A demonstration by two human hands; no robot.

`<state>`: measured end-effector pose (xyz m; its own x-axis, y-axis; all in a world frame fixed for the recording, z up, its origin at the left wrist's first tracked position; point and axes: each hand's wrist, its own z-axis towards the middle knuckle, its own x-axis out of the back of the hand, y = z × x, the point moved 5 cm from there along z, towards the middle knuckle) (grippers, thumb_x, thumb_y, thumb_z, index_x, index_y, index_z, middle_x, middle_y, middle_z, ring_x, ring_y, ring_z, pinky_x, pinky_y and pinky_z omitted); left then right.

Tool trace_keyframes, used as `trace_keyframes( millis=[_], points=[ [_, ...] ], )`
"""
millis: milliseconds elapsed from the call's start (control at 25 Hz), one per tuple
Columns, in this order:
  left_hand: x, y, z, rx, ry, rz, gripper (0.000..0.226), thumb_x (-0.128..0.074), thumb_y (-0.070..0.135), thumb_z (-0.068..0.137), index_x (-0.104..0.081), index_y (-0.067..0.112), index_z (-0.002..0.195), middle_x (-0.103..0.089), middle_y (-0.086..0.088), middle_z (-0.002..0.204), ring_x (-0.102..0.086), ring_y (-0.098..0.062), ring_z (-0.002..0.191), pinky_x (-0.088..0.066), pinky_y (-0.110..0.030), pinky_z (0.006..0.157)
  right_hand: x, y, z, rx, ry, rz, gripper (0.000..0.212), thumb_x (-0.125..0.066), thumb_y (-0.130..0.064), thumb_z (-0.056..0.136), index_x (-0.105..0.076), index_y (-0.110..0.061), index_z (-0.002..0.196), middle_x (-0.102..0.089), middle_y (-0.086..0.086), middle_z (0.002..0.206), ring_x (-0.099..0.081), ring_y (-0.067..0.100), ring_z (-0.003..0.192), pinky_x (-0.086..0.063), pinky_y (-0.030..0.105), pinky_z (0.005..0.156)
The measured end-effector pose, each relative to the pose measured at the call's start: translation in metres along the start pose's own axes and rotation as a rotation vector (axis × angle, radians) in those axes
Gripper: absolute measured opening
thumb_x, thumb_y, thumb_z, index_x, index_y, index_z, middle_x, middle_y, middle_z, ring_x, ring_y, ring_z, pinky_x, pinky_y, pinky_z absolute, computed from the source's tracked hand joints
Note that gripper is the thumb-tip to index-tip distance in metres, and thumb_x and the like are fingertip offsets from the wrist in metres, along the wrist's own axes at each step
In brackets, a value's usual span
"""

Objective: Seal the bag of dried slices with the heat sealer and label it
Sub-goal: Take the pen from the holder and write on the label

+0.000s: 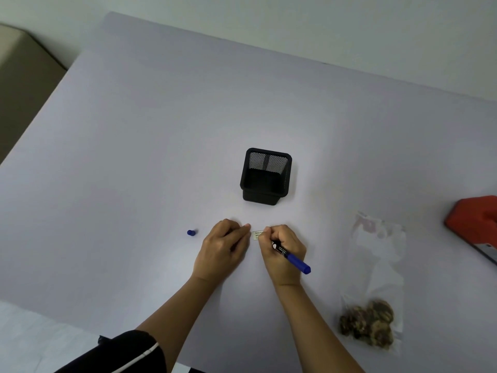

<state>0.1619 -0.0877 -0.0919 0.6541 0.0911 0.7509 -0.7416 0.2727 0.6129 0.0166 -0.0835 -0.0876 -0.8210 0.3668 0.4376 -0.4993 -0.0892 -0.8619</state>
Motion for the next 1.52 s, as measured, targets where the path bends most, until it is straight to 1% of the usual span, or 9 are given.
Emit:
trace_keyframes(
  millis=[120,280,440,600,760,1000,1160,1360,1520],
  points=[
    [0.0006,0.0004,0.0003,-0.001,0.001,0.002,0.020,-0.063,0.018,0.087,-0.074,0.004,0.097,-0.062,-0.007,0.080,-0.056,-0.014,0.070,-0.046,-0.018,0.066,0.0004,-0.0003,0.0003,-0.017,-0.004,0.021,0.032,-0.053,-0.018,0.082,-0.047,0.000,0.056,-0.052,0.011,0.051,-0.047,0.022,0.056,-0.042,0.014,0.050],
    [0.0008,0.0002,0.0002,-0.004,0.007,0.008,0.020,-0.063,0.018,0.087,-0.074,0.004,0.096,-0.062,-0.008,0.080,-0.056,-0.014,0.070,-0.046,-0.018,0.066,-0.0002,-0.0009,0.0000,-0.015,-0.011,0.016,0.032,-0.053,-0.018,0.082,-0.048,0.000,0.056,-0.052,0.011,0.051,-0.047,0.023,0.056,-0.044,0.019,0.048],
    [0.0015,0.0012,0.0005,-0.008,0.012,0.004,0.020,-0.062,0.018,0.087,-0.074,0.004,0.096,-0.062,-0.008,0.079,-0.055,-0.014,0.070,-0.045,-0.016,0.067,0.0003,-0.0018,-0.0004,0.013,-0.018,-0.001,0.032,-0.054,-0.018,0.083,-0.049,0.000,0.056,-0.053,0.011,0.052,-0.048,0.021,0.056,-0.042,0.014,0.051],
    [0.0017,0.0009,0.0008,-0.003,0.020,-0.004,0.018,-0.063,0.017,0.086,-0.074,0.004,0.095,-0.061,-0.007,0.078,-0.055,-0.015,0.069,-0.046,-0.020,0.064,0.0006,-0.0016,0.0001,-0.010,-0.009,0.010,0.033,-0.054,-0.018,0.082,-0.047,0.000,0.055,-0.052,0.011,0.051,-0.046,0.021,0.054,-0.042,0.016,0.049],
    [0.0024,0.0023,0.0006,-0.009,0.027,-0.002,0.019,-0.063,0.017,0.086,-0.074,0.004,0.095,-0.061,-0.007,0.078,-0.055,-0.014,0.069,-0.046,-0.019,0.064,0.0003,-0.0012,-0.0002,-0.002,-0.016,0.031,0.032,-0.053,-0.018,0.083,-0.049,0.000,0.057,-0.053,0.011,0.052,-0.047,0.021,0.056,-0.042,0.012,0.053],
    [0.0021,0.0016,0.0005,-0.009,0.027,0.008,0.018,-0.063,0.016,0.086,-0.074,0.004,0.095,-0.061,-0.007,0.078,-0.054,-0.013,0.070,-0.045,-0.018,0.065,0.0000,-0.0002,-0.0003,-0.006,-0.016,0.019,0.032,-0.054,-0.017,0.083,-0.049,0.000,0.057,-0.052,0.010,0.052,-0.046,0.020,0.054,-0.043,0.016,0.049],
    [0.0014,0.0021,0.0007,-0.016,0.023,0.015,0.019,-0.063,0.017,0.086,-0.074,0.004,0.096,-0.062,-0.007,0.079,-0.055,-0.014,0.070,-0.045,-0.017,0.066,-0.0002,-0.0006,-0.0008,0.008,-0.027,0.035,0.032,-0.054,-0.018,0.083,-0.050,0.001,0.058,-0.054,0.011,0.053,-0.048,0.020,0.056,-0.043,0.011,0.054],
    [-0.0016,0.0010,-0.0013,-0.025,0.007,0.045,0.020,-0.062,0.016,0.087,-0.071,0.003,0.099,-0.062,-0.009,0.085,-0.055,-0.015,0.078,-0.046,-0.019,0.073,0.0006,-0.0003,-0.0001,-0.004,-0.017,0.040,0.031,-0.053,-0.018,0.083,-0.050,0.000,0.058,-0.053,0.011,0.053,-0.047,0.019,0.056,-0.042,0.007,0.054],
    [-0.0036,0.0025,-0.0010,-0.063,-0.007,0.104,0.020,-0.060,0.016,0.088,-0.070,0.004,0.101,-0.066,-0.010,0.097,-0.056,-0.020,0.090,-0.043,-0.021,0.083,0.0006,-0.0003,-0.0001,-0.008,-0.019,0.058,0.031,-0.053,-0.018,0.083,-0.050,0.000,0.058,-0.053,0.011,0.053,-0.048,0.019,0.058,-0.041,0.003,0.057]
  ],
)
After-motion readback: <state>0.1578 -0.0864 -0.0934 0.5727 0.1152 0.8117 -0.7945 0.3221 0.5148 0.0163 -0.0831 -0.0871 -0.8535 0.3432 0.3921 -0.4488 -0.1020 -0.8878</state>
